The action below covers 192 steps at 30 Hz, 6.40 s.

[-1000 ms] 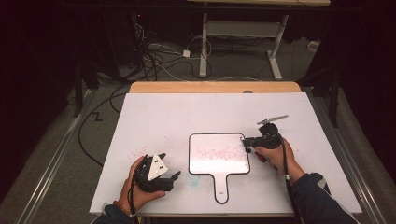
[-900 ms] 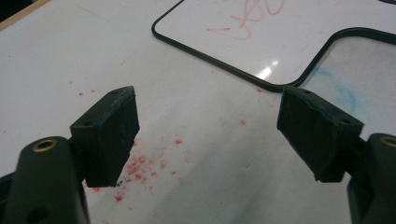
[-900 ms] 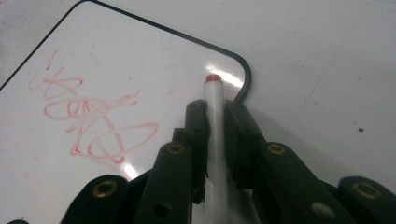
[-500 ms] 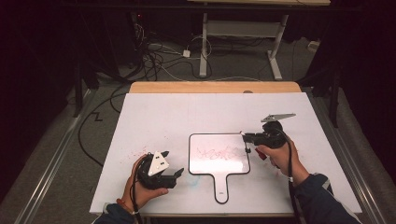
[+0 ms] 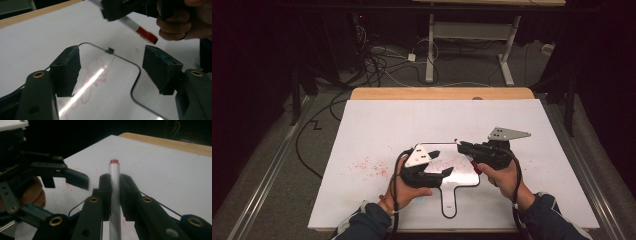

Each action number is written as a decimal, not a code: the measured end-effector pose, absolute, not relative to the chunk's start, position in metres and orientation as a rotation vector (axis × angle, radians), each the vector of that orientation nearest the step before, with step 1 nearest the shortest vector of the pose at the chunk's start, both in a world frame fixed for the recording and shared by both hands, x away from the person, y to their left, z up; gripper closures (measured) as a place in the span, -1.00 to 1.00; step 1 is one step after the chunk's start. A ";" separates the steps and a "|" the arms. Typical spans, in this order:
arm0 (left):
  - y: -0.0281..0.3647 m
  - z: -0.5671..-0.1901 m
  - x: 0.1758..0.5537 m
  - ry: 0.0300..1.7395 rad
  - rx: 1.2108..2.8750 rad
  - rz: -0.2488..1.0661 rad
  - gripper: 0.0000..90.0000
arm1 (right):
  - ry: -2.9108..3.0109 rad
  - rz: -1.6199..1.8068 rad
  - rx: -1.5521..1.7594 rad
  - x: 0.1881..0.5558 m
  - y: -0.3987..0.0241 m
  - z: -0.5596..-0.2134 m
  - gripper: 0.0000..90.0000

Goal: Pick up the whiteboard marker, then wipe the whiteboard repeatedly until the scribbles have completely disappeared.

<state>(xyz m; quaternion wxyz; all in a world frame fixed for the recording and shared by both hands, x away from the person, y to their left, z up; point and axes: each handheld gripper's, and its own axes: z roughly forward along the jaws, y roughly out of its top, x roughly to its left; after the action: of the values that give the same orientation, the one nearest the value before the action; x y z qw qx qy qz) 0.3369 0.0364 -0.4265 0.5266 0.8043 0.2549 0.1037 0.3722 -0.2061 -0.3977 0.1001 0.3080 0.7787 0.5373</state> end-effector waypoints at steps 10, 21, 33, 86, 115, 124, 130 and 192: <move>0.003 -0.428 0.349 0.628 1.841 0.134 -0.02 | 2.230 1.645 0.879 0.360 -0.204 -0.398 0.80; -0.003 -0.429 0.353 0.608 1.836 0.150 0.46 | 2.190 1.651 0.848 0.357 -0.205 -0.400 0.80; 0.000 -0.431 0.356 0.593 1.892 0.243 0.67 | 2.167 1.596 0.810 0.352 -0.206 -0.398 0.80; -0.054 -0.460 0.379 0.580 1.998 0.340 0.74 | 2.175 1.146 0.789 0.314 -0.315 -0.430 -0.26; 0.032 -0.450 0.366 0.722 2.111 0.377 0.75 | 2.145 1.136 0.798 0.316 -0.315 -0.425 -0.28; 0.068 -0.452 0.364 0.798 2.076 0.407 0.75 | 2.136 1.126 0.803 0.316 -0.315 -0.423 -0.33; 0.076 -0.453 0.366 0.797 2.063 0.396 0.75 | 2.148 1.110 0.794 0.316 -0.312 -0.423 -0.36; -0.010 -0.451 0.403 0.630 2.100 0.342 0.75 | 2.194 1.036 0.773 0.308 -0.313 -0.434 -0.43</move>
<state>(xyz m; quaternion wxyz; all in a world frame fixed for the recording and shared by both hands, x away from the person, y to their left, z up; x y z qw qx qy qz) 0.4029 -0.0103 -0.4511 0.4449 0.8476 0.2542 0.1379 0.3081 -0.3127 -0.4344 0.2932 0.2902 0.8238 0.3889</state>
